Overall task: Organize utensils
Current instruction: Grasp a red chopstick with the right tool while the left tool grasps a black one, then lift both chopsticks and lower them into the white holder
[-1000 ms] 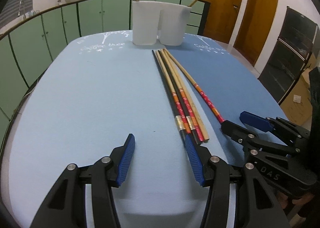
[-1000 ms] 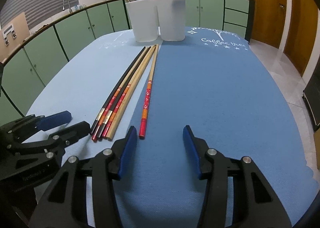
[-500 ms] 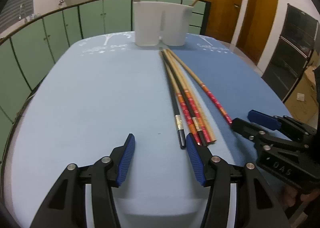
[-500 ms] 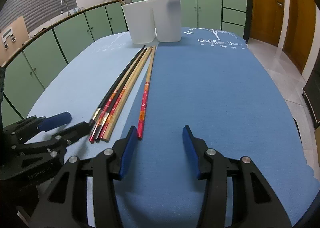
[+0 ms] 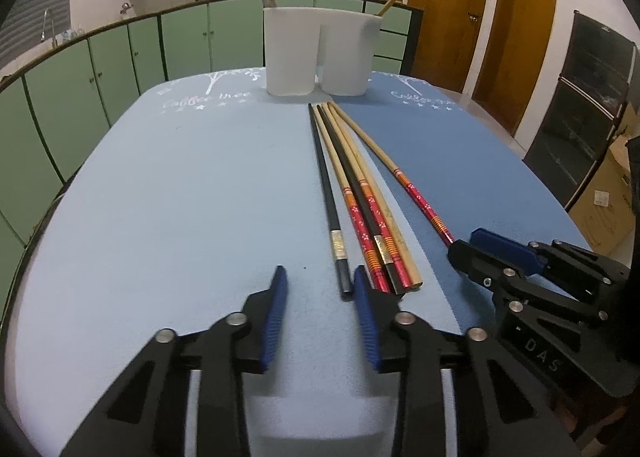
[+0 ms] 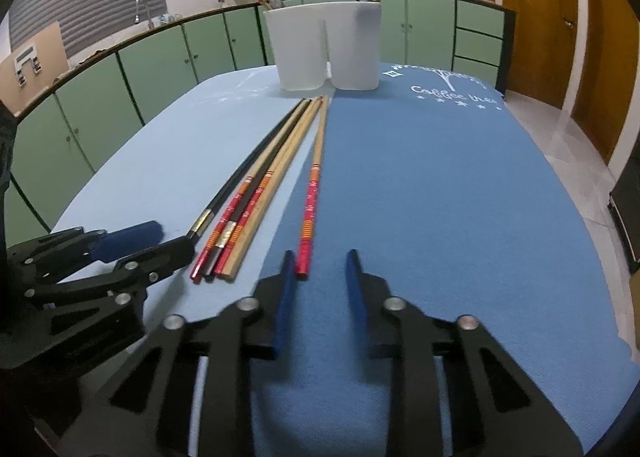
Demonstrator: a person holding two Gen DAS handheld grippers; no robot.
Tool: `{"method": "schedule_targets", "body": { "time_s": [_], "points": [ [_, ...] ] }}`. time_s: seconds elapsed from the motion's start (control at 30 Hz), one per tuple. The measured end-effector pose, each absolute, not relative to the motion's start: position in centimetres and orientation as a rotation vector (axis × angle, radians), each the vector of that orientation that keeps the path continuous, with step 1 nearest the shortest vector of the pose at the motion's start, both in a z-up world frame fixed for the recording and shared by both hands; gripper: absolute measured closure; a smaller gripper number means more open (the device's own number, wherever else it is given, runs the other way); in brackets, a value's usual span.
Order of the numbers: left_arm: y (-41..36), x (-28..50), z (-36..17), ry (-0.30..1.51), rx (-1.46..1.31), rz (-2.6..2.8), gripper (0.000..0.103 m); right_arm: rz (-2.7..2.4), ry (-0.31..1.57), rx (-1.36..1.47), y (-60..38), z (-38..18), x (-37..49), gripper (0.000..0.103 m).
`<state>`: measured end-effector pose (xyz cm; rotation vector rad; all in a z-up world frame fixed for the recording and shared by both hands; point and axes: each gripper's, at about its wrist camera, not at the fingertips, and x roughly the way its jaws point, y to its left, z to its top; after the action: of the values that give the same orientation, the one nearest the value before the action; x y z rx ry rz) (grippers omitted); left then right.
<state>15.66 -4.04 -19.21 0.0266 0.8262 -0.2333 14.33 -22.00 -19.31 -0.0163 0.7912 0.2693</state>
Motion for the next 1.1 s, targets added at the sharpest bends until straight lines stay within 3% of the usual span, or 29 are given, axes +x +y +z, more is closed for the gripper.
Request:
{"method": "schedule_targets", "body": {
  "time_s": [0.03,0.13,0.4,1.1],
  "points": [
    [-4.1,15.6,-19.3,0.820,0.024,-0.236,0.082,0.276,0.792,-0.015,-21.9,-19.3,14.3,0.098],
    [-4.5,15.7,-19.4,0.811,0.021,-0.254,0.095,0.282,0.795,-0.001,-22.0,-19.3,14.4,0.098],
    [-4.2,15.4,-17.5,0.766,0.028,-0.239,0.096,0.291,0.750,0.006,-22.8,-16.6,14.1,0.098],
    [-3.1,18.9,-2.1,0.453,0.004,-0.267,0.096,0.315,0.532,0.089,-26.3,-2.5,17.8,0.098]
  ]
}}
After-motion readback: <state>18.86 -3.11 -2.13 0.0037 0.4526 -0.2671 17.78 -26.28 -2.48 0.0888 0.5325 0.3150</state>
